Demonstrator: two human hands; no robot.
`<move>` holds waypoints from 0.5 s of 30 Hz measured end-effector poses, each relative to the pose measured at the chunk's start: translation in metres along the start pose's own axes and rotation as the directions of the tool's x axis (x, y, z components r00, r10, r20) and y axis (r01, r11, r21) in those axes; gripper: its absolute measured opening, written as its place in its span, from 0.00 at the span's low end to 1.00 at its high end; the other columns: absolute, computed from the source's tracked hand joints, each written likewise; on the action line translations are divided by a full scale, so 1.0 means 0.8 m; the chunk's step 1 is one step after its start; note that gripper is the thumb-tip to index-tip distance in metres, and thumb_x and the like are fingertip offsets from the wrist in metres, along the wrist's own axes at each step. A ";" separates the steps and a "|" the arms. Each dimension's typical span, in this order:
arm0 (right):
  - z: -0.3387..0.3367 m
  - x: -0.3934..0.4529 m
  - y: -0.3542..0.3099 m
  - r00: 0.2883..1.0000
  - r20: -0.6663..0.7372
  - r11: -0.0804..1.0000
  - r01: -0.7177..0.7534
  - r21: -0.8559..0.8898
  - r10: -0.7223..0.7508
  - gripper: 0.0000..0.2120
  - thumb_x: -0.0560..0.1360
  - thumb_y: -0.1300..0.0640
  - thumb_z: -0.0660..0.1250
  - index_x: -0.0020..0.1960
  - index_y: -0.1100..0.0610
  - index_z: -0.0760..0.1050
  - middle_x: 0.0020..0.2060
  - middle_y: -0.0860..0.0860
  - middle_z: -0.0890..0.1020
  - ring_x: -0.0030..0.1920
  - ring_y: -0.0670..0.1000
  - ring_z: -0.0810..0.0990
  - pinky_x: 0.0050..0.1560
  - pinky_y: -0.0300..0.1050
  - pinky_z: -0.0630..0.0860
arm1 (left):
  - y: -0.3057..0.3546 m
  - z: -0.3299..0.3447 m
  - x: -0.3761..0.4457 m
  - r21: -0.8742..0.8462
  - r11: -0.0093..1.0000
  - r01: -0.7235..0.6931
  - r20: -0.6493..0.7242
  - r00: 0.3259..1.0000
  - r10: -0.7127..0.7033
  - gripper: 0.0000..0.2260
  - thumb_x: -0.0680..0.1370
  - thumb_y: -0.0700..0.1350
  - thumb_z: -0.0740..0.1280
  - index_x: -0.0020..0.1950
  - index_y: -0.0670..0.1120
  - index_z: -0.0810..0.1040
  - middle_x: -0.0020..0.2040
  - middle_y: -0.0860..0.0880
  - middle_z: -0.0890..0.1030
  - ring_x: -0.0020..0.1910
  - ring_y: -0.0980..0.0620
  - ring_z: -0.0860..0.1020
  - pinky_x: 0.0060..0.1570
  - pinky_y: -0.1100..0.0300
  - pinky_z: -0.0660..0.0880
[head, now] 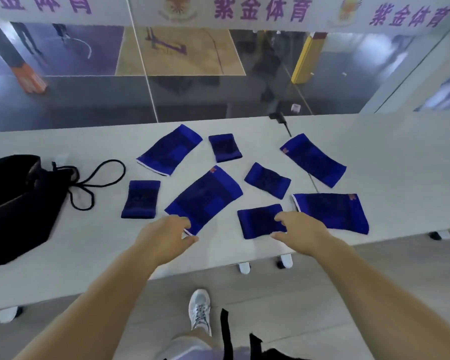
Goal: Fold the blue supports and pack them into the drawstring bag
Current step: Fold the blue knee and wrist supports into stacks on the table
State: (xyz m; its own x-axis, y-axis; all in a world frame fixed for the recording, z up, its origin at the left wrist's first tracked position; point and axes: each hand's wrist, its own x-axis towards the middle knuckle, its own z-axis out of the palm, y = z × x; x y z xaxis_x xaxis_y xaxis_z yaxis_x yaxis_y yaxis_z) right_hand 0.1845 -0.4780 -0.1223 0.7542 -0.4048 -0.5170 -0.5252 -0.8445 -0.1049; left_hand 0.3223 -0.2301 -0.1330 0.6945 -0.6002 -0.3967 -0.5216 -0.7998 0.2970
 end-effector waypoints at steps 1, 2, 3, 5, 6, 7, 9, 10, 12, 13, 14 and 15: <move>0.003 0.012 0.000 1.000 0.001 1.000 -0.017 0.001 0.017 0.23 0.77 0.45 0.62 0.70 0.51 0.65 0.64 0.49 0.75 0.60 0.52 0.76 0.55 0.48 0.76 | -0.001 -0.003 0.014 0.000 1.000 -0.008 0.011 1.000 0.008 0.18 0.76 0.59 0.62 0.61 0.51 0.75 0.58 0.54 0.78 0.54 0.52 0.77 0.53 0.56 0.75; 0.006 0.023 -0.001 1.000 -0.005 1.000 -0.027 -0.005 0.027 0.23 0.78 0.46 0.62 0.70 0.51 0.65 0.64 0.49 0.75 0.59 0.52 0.76 0.54 0.49 0.76 | -0.001 -0.006 0.028 0.006 1.000 -0.017 0.020 1.000 0.017 0.18 0.76 0.59 0.62 0.62 0.51 0.74 0.59 0.55 0.78 0.54 0.52 0.77 0.53 0.55 0.75; 0.009 0.034 -0.002 0.999 -0.014 0.999 -0.031 -0.016 0.030 0.22 0.78 0.47 0.61 0.70 0.51 0.65 0.64 0.49 0.75 0.59 0.53 0.76 0.54 0.49 0.75 | -0.001 -0.008 0.040 0.017 0.999 -0.027 0.028 0.999 0.027 0.18 0.76 0.59 0.62 0.63 0.52 0.73 0.59 0.55 0.77 0.55 0.52 0.77 0.52 0.54 0.75; 0.013 0.054 -0.006 0.999 -0.042 0.999 -0.012 -0.040 0.010 0.21 0.78 0.49 0.62 0.70 0.53 0.65 0.65 0.50 0.73 0.62 0.54 0.74 0.55 0.50 0.74 | -0.001 -0.010 0.059 0.030 0.998 -0.048 0.050 0.998 0.046 0.18 0.77 0.58 0.61 0.63 0.52 0.73 0.59 0.55 0.77 0.54 0.53 0.77 0.50 0.53 0.76; 0.015 0.063 -0.008 0.998 -0.055 0.999 0.007 -0.048 -0.010 0.21 0.78 0.50 0.62 0.69 0.53 0.65 0.66 0.51 0.72 0.63 0.54 0.73 0.55 0.50 0.73 | -0.002 -0.010 0.066 0.034 0.998 -0.058 0.062 0.997 0.055 0.18 0.77 0.58 0.61 0.63 0.52 0.73 0.58 0.55 0.77 0.54 0.53 0.77 0.50 0.53 0.77; 0.017 0.072 -0.010 0.997 -0.063 0.998 0.031 -0.056 -0.035 0.21 0.78 0.51 0.62 0.69 0.54 0.65 0.66 0.51 0.71 0.64 0.54 0.71 0.57 0.50 0.73 | -0.002 -0.009 0.073 0.038 0.997 -0.066 0.075 0.995 0.063 0.18 0.77 0.58 0.61 0.63 0.52 0.73 0.58 0.55 0.77 0.55 0.53 0.77 0.50 0.54 0.77; 0.022 0.088 -0.011 0.995 -0.049 0.994 0.085 -0.068 -0.089 0.22 0.78 0.54 0.63 0.70 0.55 0.63 0.69 0.52 0.68 0.67 0.54 0.68 0.62 0.51 0.70 | -0.003 -0.006 0.084 0.043 0.996 -0.077 0.096 0.993 0.073 0.18 0.77 0.58 0.60 0.63 0.52 0.73 0.59 0.56 0.76 0.56 0.54 0.76 0.50 0.55 0.76; 0.025 0.095 -0.011 0.994 -0.028 0.991 0.107 -0.081 -0.109 0.24 0.78 0.55 0.64 0.71 0.55 0.62 0.70 0.52 0.67 0.68 0.55 0.66 0.64 0.52 0.69 | -0.003 -0.005 0.089 0.045 0.996 -0.082 0.105 0.991 0.077 0.18 0.77 0.58 0.60 0.63 0.52 0.73 0.59 0.55 0.76 0.56 0.54 0.75 0.49 0.56 0.75; 0.029 0.108 -0.008 0.991 0.013 0.984 0.136 -0.114 -0.136 0.27 0.77 0.56 0.65 0.73 0.55 0.59 0.71 0.52 0.65 0.68 0.56 0.66 0.64 0.53 0.69 | -0.001 -0.003 0.099 0.048 0.994 -0.102 0.119 0.988 0.096 0.18 0.78 0.58 0.60 0.63 0.51 0.73 0.59 0.55 0.76 0.57 0.53 0.75 0.47 0.59 0.72; 0.030 0.112 -0.007 0.990 0.024 0.982 0.142 -0.125 -0.140 0.27 0.77 0.56 0.65 0.73 0.55 0.59 0.70 0.53 0.66 0.67 0.56 0.67 0.63 0.53 0.69 | 0.001 -0.003 0.104 0.048 0.993 -0.112 0.122 0.987 0.105 0.18 0.78 0.57 0.60 0.63 0.51 0.73 0.59 0.54 0.77 0.57 0.53 0.75 0.46 0.60 0.70; 0.029 0.116 -0.006 0.990 0.027 0.981 0.141 -0.132 -0.138 0.27 0.77 0.56 0.66 0.72 0.55 0.60 0.69 0.53 0.67 0.65 0.56 0.68 0.62 0.54 0.69 | 0.003 -0.003 0.108 0.045 0.992 -0.115 0.123 0.987 0.108 0.18 0.78 0.57 0.60 0.63 0.50 0.74 0.59 0.54 0.77 0.56 0.53 0.75 0.45 0.60 0.69; 0.027 0.120 -0.005 0.991 0.027 0.981 0.133 -0.143 -0.131 0.25 0.76 0.55 0.66 0.70 0.55 0.63 0.67 0.53 0.69 0.64 0.56 0.69 0.61 0.54 0.69 | 0.005 -0.003 0.112 0.039 0.993 -0.113 0.123 0.987 0.108 0.17 0.78 0.57 0.60 0.63 0.50 0.74 0.58 0.54 0.77 0.56 0.53 0.75 0.45 0.60 0.69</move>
State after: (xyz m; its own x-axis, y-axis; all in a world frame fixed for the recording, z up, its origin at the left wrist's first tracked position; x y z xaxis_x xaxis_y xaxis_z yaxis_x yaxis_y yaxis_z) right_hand 0.2508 -0.5060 -0.1898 0.8052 -0.2813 -0.5221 -0.3585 -0.9322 -0.0505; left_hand 0.3836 -0.2870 -0.1654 0.5679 -0.6784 -0.4662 -0.6158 -0.7259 0.3062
